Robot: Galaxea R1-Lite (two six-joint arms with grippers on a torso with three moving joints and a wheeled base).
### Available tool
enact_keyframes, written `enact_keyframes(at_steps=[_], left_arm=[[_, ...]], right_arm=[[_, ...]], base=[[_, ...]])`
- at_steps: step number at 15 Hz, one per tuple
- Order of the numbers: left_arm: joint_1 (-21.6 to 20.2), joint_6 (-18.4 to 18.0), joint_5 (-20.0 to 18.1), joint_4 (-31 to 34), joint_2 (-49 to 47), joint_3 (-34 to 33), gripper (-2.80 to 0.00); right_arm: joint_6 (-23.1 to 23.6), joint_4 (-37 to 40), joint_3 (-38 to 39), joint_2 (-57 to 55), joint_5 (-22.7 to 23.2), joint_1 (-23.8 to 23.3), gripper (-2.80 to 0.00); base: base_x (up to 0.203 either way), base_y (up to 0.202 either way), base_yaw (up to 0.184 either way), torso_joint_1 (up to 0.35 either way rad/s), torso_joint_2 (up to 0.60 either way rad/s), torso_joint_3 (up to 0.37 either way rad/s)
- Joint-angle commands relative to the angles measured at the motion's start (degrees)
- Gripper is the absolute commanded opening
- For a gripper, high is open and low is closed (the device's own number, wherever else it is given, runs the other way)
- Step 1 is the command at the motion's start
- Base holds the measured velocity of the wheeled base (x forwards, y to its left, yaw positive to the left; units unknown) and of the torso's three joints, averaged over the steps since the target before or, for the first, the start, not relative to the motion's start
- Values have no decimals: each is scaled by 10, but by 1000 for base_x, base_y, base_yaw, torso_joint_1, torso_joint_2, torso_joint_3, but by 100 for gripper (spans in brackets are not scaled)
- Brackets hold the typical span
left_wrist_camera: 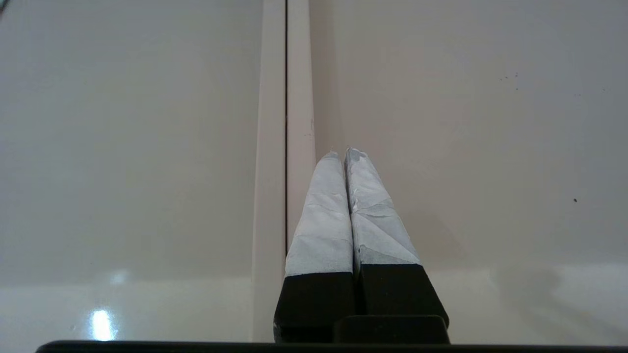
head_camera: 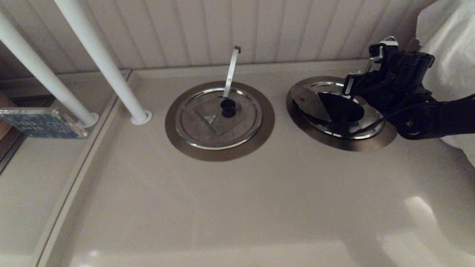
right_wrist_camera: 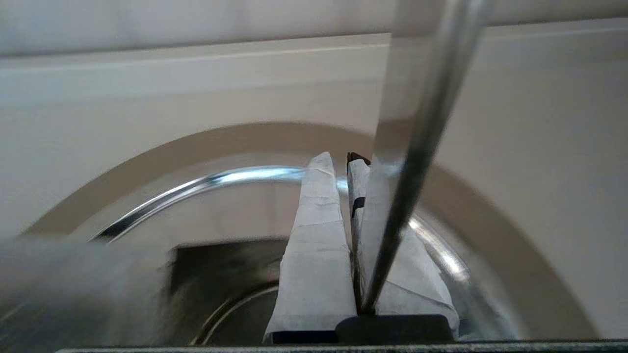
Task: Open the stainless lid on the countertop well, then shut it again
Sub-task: Stir with a spoon
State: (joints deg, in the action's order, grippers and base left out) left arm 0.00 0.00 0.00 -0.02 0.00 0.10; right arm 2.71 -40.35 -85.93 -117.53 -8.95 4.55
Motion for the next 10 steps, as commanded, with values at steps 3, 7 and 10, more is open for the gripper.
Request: enact_keyframes(at_steps=[3,7,10], left_arm=[[0,0,0,0,0,0,-280],[0,0,0,-1,0,0,-280],[0,0,0,0,0,0,-280]], right_arm=[[-16,3,-34,-35,-12,0,-280],[-22,5,-37,-40,-13,1,-280],[-28,5,-43,-41,-13,3,-280]], base=[[0,0,0,0,0,0],[0,0,0,0,0,0],[0,0,0,0,0,0]])
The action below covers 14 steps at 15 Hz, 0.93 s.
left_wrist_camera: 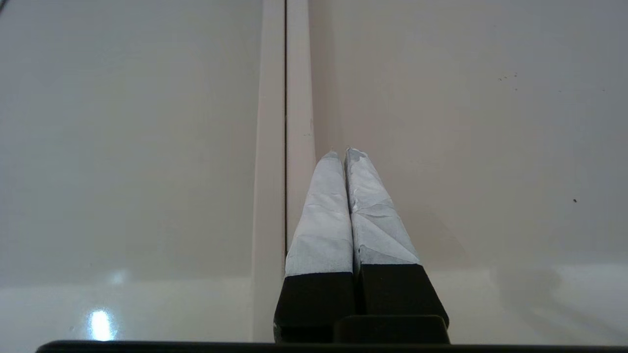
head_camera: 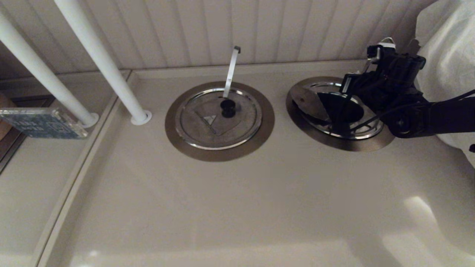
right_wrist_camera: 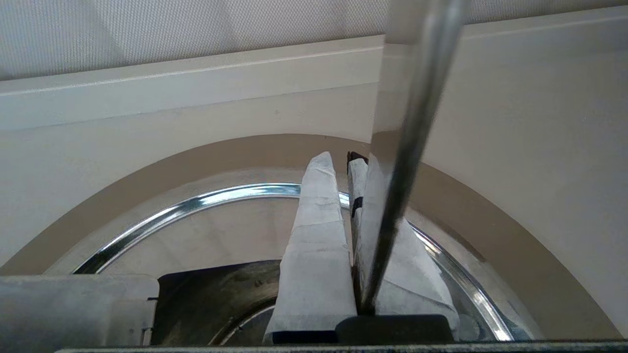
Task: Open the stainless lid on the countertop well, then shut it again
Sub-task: Stir with a spoon
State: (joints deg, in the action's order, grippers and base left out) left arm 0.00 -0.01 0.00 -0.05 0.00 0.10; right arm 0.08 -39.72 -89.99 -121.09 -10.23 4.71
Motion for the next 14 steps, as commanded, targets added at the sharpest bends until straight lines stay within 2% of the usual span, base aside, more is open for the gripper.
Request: enact_keyframes(at_steps=[1,7,8,9,14], left_arm=[[0,0,0,0,0,0,-280],[0,0,0,0,0,0,-280],[0,0,0,0,0,0,-280],[0,0,0,0,0,0,-280],[0,-1,0,0,0,0,-280]], right_arm=[[-3,-1,-6,-8,-1,3,-280],[-3,-2,-13,-11,-18,5,-280],[-3,-2,-10,-11,-21,5,-256],[-3,-3,-11,-12,-24,6,0],[2,-2,-11,-5,-30,5,0]], base=[[0,0,0,0,0,0],[0,0,0,0,0,0],[0,0,0,0,0,0],[0,0,0,0,0,0],[0,0,0,0,0,0]])
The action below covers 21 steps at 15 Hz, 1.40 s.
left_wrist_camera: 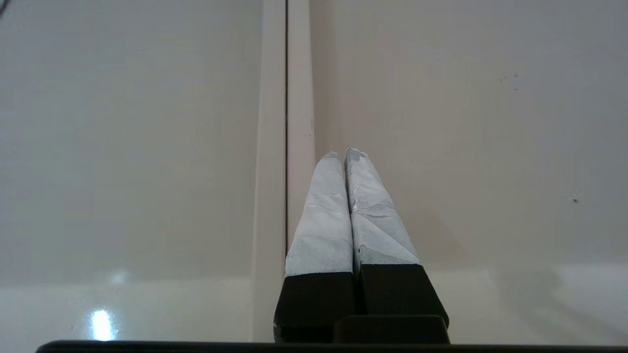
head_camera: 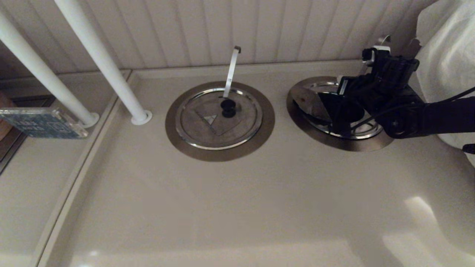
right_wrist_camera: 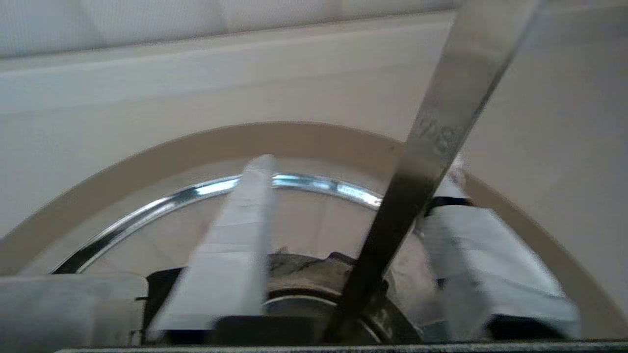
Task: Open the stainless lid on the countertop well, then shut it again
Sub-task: Stir with a spoon, then close the lid
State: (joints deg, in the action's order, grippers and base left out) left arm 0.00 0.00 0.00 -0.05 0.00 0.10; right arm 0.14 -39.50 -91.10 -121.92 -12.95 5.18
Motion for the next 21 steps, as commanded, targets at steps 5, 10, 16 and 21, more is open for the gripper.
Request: enact_keyframes(at_steps=[5,10,16,21], left_arm=[[0,0,0,0,0,0,-280],[0,0,0,0,0,0,-280],[0,0,0,0,0,0,-280],[0,0,0,0,0,0,-280]], right_arm=[[53,21,40,52,-15,4,0],[94,110,88,129,-14,10,0],[80,240,153,266,-10,100,0],[133,235,237,269,-54,207,0]], base=[[0,0,0,0,0,0],[0,0,0,0,0,0],[0,0,0,0,0,0],[0,0,0,0,0,0]])
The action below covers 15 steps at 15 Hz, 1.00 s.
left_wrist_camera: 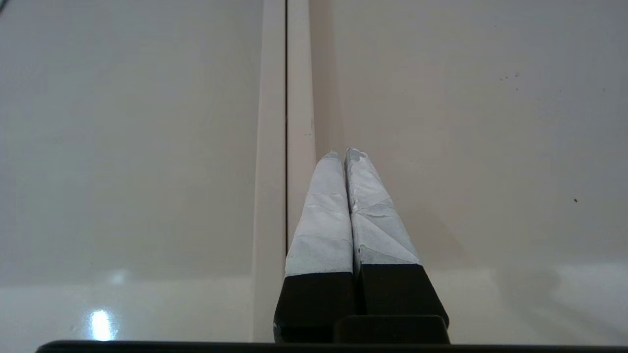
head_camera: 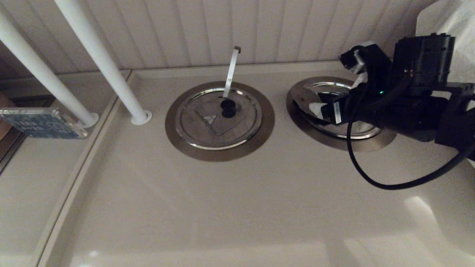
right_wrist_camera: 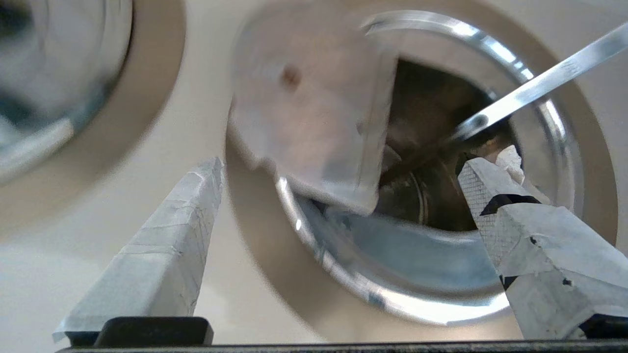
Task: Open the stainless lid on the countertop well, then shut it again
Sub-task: Close the lid
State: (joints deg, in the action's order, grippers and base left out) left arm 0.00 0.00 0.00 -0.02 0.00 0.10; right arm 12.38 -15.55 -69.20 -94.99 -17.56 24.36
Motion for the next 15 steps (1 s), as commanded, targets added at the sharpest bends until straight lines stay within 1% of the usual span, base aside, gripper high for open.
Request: enact_keyframes(at_steps=[1,3,6,9,11,15], left_arm=[[0,0,0,-1,0,0,-280],[0,0,0,-1,0,0,-280],[0,0,0,0,0,0,-280],[0,-1,0,0,0,0,-280],[0,0,0,0,0,0,-280],[0,0,0,-1,0,0,-280]], right_arm=[[14,-17,24,-6,-10,25,0],[19,-40,30,-28,-14,29,0],[32,-114,30,-84,-24,22,0],[34,-130,26,-105,-26,18,0],[38,-153,24,-109,-27,8,0],[40,-160,10,-107,-27,-10,0]], base=[[0,0,0,0,0,0],[0,0,0,0,0,0],[0,0,0,0,0,0],[0,0,0,0,0,0],[0,0,0,0,0,0],[0,0,0,0,0,0]])
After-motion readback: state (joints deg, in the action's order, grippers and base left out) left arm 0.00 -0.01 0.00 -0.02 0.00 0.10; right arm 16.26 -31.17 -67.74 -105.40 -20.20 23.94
